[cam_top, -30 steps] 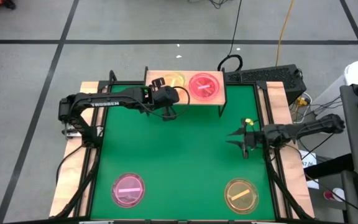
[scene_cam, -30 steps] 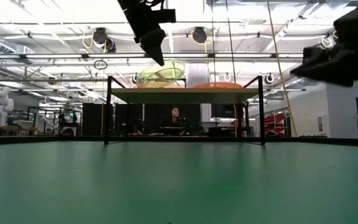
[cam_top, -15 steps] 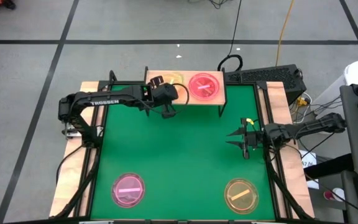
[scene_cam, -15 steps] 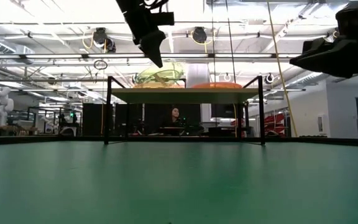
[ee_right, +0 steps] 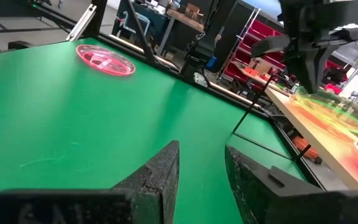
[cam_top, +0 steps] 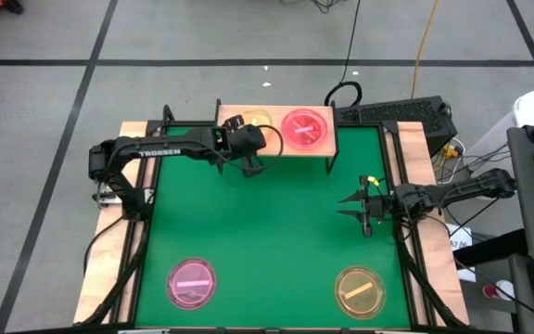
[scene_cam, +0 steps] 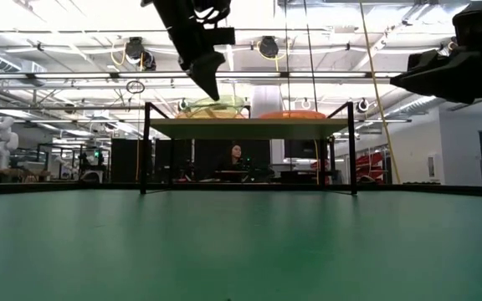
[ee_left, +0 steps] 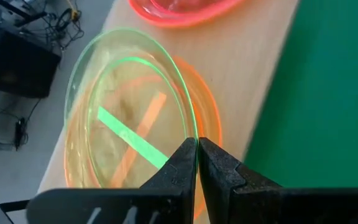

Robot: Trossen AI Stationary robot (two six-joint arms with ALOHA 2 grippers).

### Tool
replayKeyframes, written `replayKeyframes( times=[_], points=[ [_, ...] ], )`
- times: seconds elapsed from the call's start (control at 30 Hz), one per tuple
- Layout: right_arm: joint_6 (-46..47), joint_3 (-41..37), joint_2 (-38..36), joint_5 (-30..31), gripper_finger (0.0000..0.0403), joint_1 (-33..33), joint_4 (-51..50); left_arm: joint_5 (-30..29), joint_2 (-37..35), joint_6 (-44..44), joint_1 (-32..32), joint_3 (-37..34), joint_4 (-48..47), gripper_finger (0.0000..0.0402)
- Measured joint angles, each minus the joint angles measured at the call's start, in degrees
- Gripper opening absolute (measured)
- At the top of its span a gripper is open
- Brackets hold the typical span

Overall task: Place and stack plates onto a shelf
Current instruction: Stack the green plate on top of the orange plate on the shelf

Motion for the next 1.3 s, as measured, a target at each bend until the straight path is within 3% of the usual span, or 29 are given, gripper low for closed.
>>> replayKeyframes(
  times=[0.67,0.83,1.07,1.3],
  points=[
    [0.00,-0.02,0.00,0.00,0.0112,0.00,-0.02,-0.13,-0.01,0.56,-0.13,0.00,1.90,0.0021],
    [0.00,-0.02,0.00,0.00,0.0112,0.00,-0.02,-0.22,-0.01,5.68,-0.25,0.00,1.57,0.0021],
    [0.00,-0.02,0.00,0.00,0.0112,0.00,-0.02,-6.05,-0.01,8.89,-1.15,0.02,-0.31,0.0021],
    [0.00,-0.02,0.00,0.00,0.0112,0.00,-0.04,-7.22,-0.01,9.43,-1.29,0.02,-0.78,0.0021]
  ],
)
